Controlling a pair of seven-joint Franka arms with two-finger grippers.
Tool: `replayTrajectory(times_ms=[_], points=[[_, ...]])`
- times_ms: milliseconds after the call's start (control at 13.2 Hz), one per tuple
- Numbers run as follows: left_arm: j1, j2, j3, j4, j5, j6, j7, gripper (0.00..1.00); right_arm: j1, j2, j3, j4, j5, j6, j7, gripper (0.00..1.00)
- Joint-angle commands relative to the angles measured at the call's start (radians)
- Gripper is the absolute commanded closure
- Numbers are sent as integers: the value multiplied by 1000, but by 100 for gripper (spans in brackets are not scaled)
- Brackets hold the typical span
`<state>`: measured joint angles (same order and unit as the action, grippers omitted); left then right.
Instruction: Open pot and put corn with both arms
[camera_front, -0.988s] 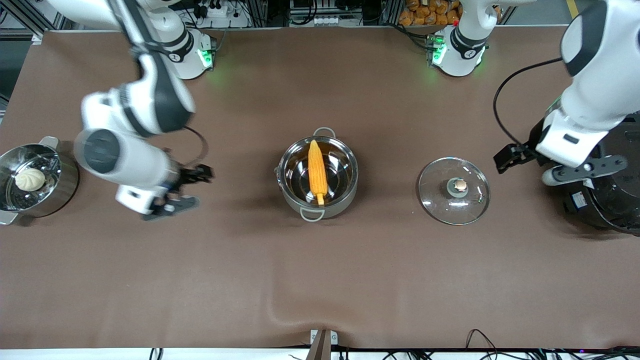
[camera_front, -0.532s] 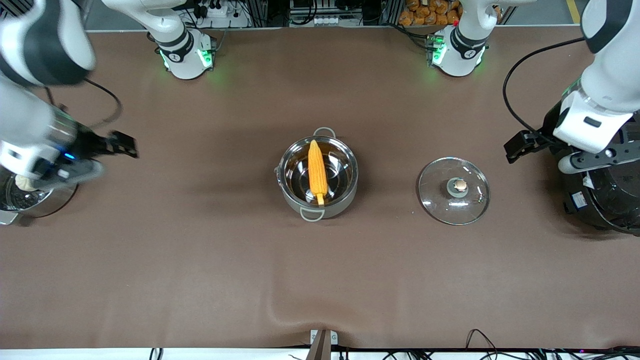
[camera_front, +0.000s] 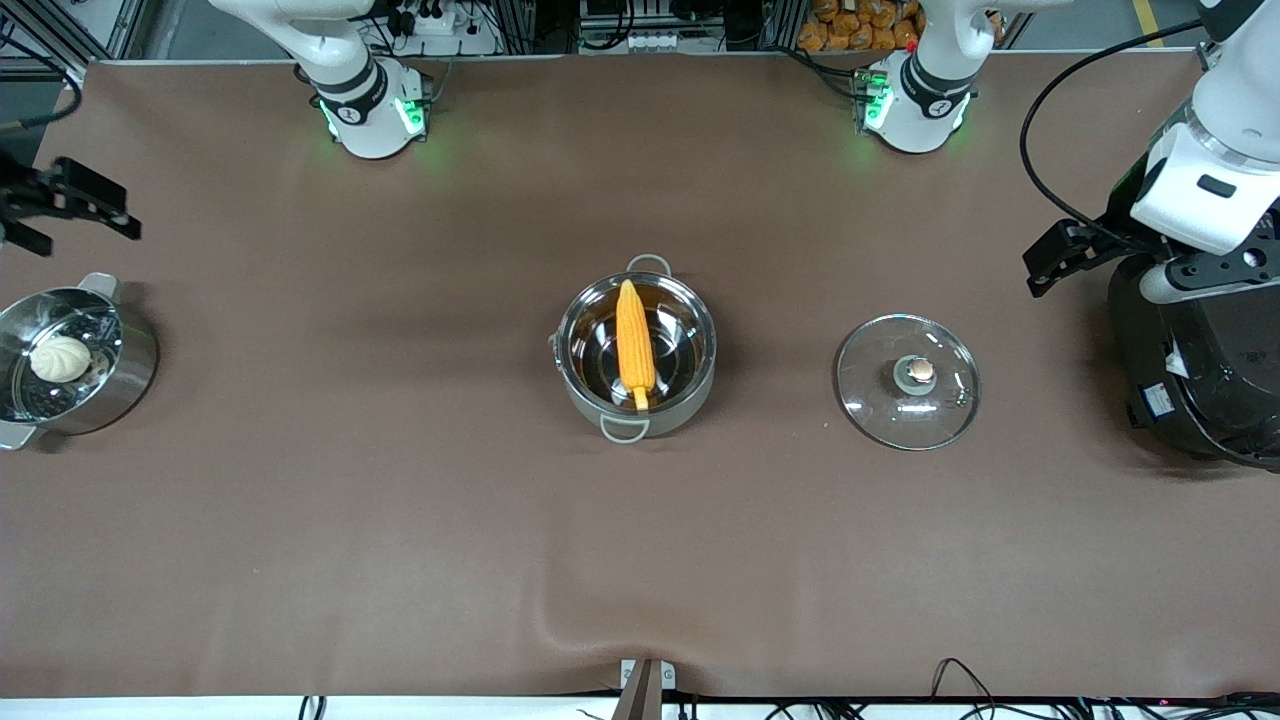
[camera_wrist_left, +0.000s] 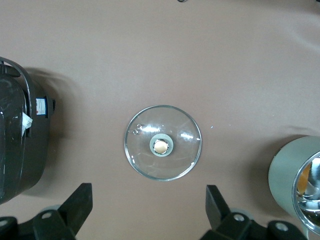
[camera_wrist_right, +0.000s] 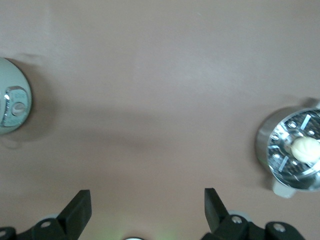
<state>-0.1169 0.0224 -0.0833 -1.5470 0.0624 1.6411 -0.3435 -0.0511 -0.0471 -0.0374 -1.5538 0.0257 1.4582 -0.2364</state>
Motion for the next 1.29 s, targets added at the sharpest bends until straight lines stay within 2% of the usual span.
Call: replayTrajectory(times_ms=[0, 304, 1216], points=[[-6, -9, -6, 1, -7, -15, 20, 0, -44, 10, 16, 27, -35, -6, 19, 0], [-3, -10, -18, 1, -12, -40, 41, 0, -62, -6, 20, 29, -27, -24, 173, 0], [-4, -4, -4, 21, -10, -124, 99, 0, -29, -7, 28, 63, -38, -56, 160, 0]])
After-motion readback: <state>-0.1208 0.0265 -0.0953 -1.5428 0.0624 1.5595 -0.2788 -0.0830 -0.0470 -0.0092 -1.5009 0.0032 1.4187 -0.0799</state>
